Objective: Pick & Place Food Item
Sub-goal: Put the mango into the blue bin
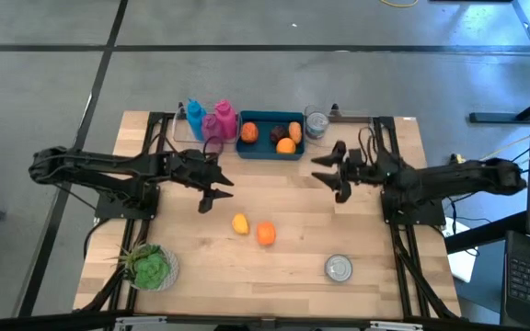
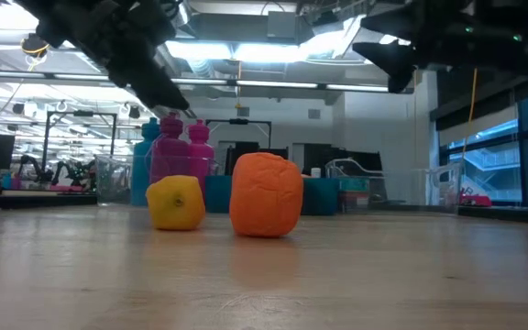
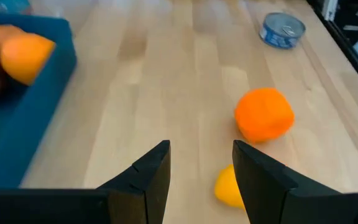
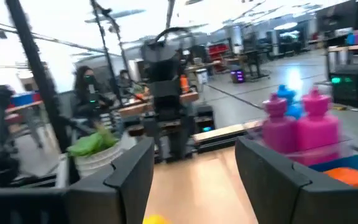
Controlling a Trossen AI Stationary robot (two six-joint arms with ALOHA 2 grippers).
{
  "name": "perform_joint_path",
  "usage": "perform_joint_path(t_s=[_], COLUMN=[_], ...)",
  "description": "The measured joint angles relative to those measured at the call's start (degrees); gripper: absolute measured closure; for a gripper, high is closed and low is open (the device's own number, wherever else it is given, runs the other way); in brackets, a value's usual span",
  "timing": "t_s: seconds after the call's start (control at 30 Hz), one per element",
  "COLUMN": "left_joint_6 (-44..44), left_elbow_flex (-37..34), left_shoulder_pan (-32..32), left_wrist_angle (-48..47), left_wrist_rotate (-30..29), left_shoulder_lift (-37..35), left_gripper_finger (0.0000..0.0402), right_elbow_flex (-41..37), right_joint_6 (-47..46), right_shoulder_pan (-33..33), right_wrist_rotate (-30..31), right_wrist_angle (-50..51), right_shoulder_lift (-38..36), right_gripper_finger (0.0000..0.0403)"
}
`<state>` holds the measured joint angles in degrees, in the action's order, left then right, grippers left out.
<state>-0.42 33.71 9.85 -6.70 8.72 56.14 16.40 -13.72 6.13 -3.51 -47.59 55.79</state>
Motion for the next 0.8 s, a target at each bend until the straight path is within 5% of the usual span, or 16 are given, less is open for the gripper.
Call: perform_joint_path(t_s=[0.33,0.8], left_joint_6=[-1.33,0.08], left_elbow_flex=[-0.02,5.18], left_shoulder_pan=[-6.60,-13.30], left_wrist_angle=[0.05,-2.90], left_wrist_rotate=[-0.19,-0.30], left_shoulder_lift=[0.00,7.06], left_gripper_finger=[0.0239,0.0204], right_elbow_flex=[0.61,7.51], right_joint_6=[-0.85,-2.38], right_shoulder_pan=[-11.03,-13.20], right_wrist_rotate=[1.23,2.66], right_wrist_angle=[-6.86,-6.74], right_shoulder_lift=[11.17,25.07], right_gripper_finger=[0.0179,0.0179])
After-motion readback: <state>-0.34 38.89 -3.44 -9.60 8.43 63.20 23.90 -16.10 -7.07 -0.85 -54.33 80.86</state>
